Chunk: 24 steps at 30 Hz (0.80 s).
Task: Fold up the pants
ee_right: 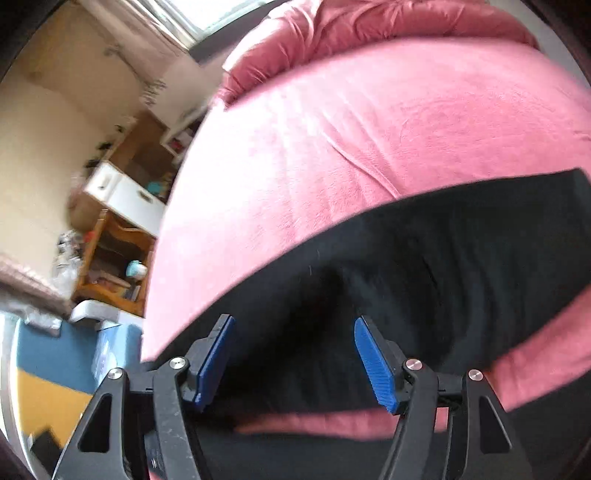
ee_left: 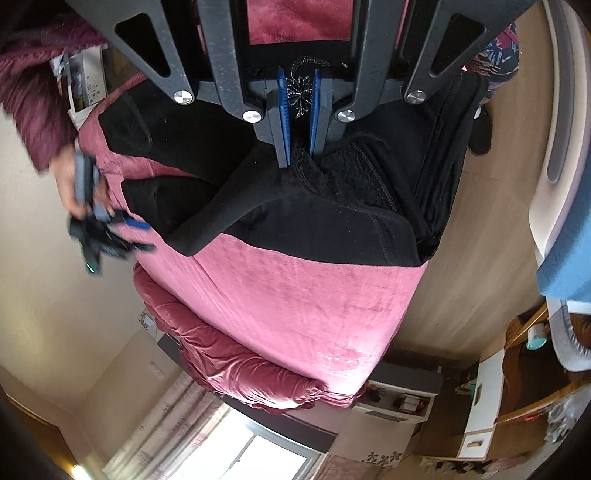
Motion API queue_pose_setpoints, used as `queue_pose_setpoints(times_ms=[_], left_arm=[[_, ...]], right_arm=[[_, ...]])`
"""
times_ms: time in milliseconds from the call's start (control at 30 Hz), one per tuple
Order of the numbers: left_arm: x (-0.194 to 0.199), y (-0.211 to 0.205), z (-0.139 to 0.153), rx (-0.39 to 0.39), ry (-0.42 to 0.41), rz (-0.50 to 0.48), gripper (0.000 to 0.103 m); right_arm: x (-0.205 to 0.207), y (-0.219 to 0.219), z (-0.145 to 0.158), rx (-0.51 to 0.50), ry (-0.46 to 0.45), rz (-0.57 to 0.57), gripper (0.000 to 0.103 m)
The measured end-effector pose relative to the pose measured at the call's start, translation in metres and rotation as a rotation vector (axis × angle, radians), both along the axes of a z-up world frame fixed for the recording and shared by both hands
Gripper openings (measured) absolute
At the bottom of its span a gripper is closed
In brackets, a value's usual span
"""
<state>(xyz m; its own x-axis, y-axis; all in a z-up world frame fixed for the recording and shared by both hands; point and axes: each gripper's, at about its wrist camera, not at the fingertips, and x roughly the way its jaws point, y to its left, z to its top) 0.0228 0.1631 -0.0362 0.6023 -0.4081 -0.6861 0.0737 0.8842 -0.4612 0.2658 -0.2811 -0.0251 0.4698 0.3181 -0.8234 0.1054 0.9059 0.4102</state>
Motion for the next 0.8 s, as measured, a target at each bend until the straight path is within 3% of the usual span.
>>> queue_pose_setpoints(times_ms=[67, 133, 300, 500, 667, 800], left_arm=[[-0.002, 0.000, 0.002, 0.006, -0.010, -0.015, 0.009], [-0.004, -0.001, 0.001, 0.005, -0.010, -0.028, 0.009], [-0.003, -0.002, 0.000, 0.005, -0.007, -0.059, 0.009], [-0.001, 0.000, 0.000, 0.004, -0.001, -0.057, 0.009], [0.007, 0.010, 0.005, 0.017, -0.016, -0.025, 0.009], [0.020, 0.022, 0.005, 0.033, -0.021, 0.026, 0.009]], right_arm=[[0.032, 0.006, -0.003, -0.078, 0.067, -0.041, 0.068], [0.054, 0.013, 0.002, -0.145, 0.066, -0.029, 0.068], [0.100, 0.042, -0.001, -0.295, 0.123, 0.089, 0.070], [0.129, 0.081, -0.043, -0.560, 0.280, 0.294, 0.071], [0.101, 0.092, -0.056, -0.691, 0.366, 0.505, 0.066], [0.042, 0.082, -0.041, -0.670, 0.346, 0.579, 0.065]])
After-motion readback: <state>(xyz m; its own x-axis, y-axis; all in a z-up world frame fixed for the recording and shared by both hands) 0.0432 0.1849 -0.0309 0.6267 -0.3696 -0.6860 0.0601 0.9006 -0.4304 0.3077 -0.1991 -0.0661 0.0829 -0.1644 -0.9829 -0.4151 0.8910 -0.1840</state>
